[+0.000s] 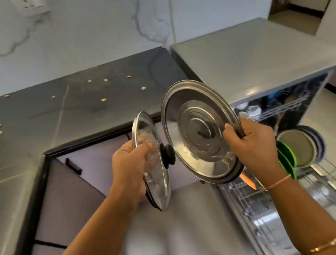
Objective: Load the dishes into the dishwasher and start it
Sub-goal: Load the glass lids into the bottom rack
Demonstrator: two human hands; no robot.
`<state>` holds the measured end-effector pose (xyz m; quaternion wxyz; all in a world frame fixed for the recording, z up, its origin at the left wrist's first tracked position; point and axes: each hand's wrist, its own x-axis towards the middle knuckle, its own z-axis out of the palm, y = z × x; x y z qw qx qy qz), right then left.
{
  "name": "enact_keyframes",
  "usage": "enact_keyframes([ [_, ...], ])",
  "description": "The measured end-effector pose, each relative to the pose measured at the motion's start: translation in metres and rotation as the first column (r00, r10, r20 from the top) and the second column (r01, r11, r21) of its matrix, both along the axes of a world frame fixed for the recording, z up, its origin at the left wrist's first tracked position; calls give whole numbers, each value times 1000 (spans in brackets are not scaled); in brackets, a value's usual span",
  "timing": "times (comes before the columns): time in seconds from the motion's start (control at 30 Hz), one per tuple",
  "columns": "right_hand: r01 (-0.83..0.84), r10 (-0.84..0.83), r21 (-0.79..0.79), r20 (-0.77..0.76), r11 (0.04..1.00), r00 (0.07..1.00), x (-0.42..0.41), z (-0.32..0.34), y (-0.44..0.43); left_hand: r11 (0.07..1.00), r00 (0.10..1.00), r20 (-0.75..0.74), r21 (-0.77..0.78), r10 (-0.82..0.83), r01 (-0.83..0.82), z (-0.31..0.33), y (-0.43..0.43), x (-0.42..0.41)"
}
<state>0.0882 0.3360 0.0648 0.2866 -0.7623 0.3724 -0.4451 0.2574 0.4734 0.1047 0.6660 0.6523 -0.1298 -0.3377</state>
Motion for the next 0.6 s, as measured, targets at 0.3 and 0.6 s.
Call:
enact_keyframes([
  [0.3, -11, -32, -138, -307, 990, 951, -206, -23, -65, 992, 989, -135, 107, -52, 67, -29, -75, -201],
  [0.6, 216, -140, 99, -497, 971, 856, -313, -55, -111, 976, 981, -180, 192, -69, 103, -59, -130, -287],
])
